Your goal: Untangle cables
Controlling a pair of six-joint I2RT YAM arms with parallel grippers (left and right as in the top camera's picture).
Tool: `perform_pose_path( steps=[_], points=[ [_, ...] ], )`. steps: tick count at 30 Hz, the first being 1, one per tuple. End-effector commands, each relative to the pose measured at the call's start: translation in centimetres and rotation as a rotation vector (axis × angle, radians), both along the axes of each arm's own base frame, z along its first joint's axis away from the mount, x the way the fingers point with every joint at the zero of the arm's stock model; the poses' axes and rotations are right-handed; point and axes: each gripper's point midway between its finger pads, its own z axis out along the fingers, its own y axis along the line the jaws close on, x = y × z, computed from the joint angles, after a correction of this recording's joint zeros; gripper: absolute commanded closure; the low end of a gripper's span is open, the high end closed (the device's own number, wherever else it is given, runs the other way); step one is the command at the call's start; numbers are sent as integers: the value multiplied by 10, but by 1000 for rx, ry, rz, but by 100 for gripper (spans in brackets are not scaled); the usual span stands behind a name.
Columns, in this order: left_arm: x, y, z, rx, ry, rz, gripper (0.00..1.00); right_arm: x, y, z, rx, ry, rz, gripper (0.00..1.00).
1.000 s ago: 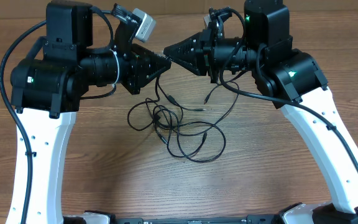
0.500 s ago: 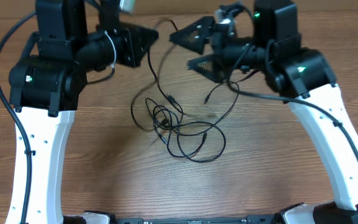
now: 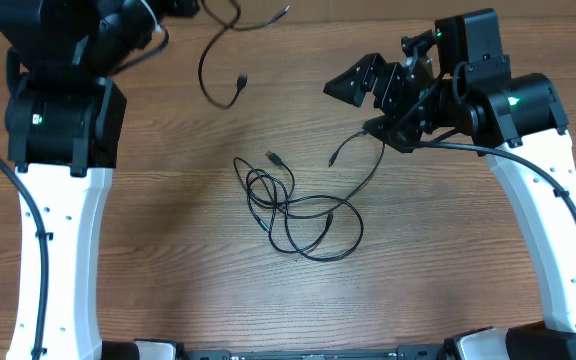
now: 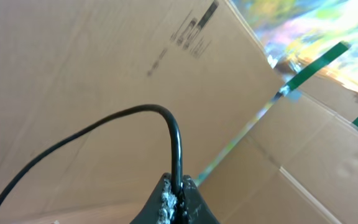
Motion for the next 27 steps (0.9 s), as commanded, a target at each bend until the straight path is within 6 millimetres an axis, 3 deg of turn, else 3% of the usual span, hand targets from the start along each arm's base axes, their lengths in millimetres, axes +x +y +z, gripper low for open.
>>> perform_pose_path(
  steps=[1, 7, 11, 17, 19, 27],
  points=[
    [33, 8, -14, -58, 44, 31, 96, 0, -6, -5, -65, -19, -11, 0],
    [87, 36, -69, -49, 160, 110, 96, -9, -9, -12, -110, -21, 44, 0],
    [119, 71, -105, -51, 228, 197, 96, -14, -15, -20, -155, 13, 30, 0],
    [158, 138, -170, -40, 340, 305, 96, -19, -23, -28, -201, 47, 16, 0],
    [168, 163, -200, -42, 403, 346, 96, -22, -24, -29, -205, 58, 17, 0],
    [182, 272, -304, 12, 562, 495, 96, -37, -27, -37, -230, 119, 40, 0]
  ],
)
